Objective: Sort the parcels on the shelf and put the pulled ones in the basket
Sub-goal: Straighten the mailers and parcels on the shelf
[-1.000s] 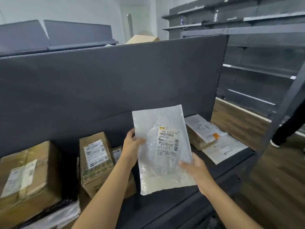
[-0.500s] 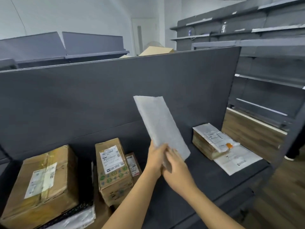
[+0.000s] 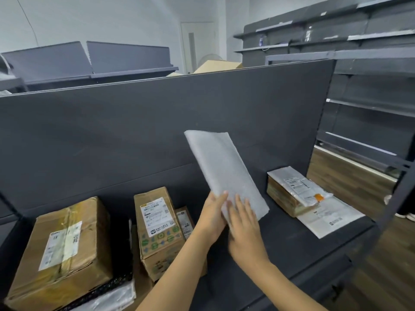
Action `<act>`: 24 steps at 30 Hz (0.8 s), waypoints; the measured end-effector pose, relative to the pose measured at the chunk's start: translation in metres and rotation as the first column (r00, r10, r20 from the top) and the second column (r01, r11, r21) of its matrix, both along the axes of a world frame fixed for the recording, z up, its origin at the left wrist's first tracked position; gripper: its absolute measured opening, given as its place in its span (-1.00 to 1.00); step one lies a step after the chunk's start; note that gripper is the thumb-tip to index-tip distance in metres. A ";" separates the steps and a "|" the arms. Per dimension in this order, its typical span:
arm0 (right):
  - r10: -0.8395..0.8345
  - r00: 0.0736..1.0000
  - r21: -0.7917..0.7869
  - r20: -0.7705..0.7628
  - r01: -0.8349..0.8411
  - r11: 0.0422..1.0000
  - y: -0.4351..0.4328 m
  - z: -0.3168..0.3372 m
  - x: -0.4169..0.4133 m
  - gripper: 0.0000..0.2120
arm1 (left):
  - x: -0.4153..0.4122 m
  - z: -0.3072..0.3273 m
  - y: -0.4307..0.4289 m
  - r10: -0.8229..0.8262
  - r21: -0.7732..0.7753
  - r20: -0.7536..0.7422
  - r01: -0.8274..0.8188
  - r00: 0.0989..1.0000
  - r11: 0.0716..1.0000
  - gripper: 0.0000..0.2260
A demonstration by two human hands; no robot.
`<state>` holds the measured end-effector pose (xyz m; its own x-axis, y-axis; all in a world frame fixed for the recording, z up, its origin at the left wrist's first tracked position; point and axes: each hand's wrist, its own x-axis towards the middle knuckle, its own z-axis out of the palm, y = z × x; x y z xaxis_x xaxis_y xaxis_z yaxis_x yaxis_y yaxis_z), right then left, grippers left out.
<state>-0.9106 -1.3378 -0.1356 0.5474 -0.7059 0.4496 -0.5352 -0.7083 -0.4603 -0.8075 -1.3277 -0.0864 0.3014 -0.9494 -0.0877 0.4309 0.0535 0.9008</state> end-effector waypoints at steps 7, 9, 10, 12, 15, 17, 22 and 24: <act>-0.429 0.688 0.739 0.586 -0.235 0.631 -0.041 0.021 -0.028 -0.49 | 0.009 -0.006 0.000 -0.077 0.178 0.584 -0.035 0.808 0.983 -0.58; -0.473 0.657 0.779 0.588 -0.300 0.551 -0.047 0.012 -0.035 -0.50 | 0.012 -0.020 0.001 -0.147 0.219 0.724 -0.023 0.674 0.975 -0.59; -0.484 0.651 0.791 0.584 -0.321 0.521 -0.049 0.007 -0.038 -0.51 | 0.014 -0.028 0.000 -0.191 0.251 0.757 -0.008 0.624 0.968 -0.59; -0.494 0.646 0.803 0.582 -0.362 0.473 -0.051 -0.002 -0.038 -0.53 | 0.019 -0.046 -0.002 -0.245 0.315 0.744 -0.004 0.622 0.949 -0.53; -0.510 0.639 0.814 0.575 -0.387 0.433 -0.059 -0.014 -0.033 -0.55 | 0.029 -0.068 -0.009 -0.254 0.358 0.715 -0.029 0.651 0.933 -0.43; -0.506 0.641 0.815 0.577 -0.405 0.415 -0.064 -0.022 -0.029 -0.57 | 0.036 -0.080 -0.013 -0.228 0.338 0.708 -0.037 0.668 0.940 -0.40; -0.516 0.706 0.872 0.484 -0.342 0.350 -0.073 -0.048 -0.034 -0.55 | 0.032 -0.110 -0.010 -0.193 0.324 0.699 -0.063 0.689 0.944 -0.38; -0.481 0.793 0.916 0.373 -0.232 0.327 -0.075 -0.066 -0.040 -0.50 | 0.020 -0.128 -0.006 -0.244 0.413 0.713 -0.113 0.658 0.903 -0.40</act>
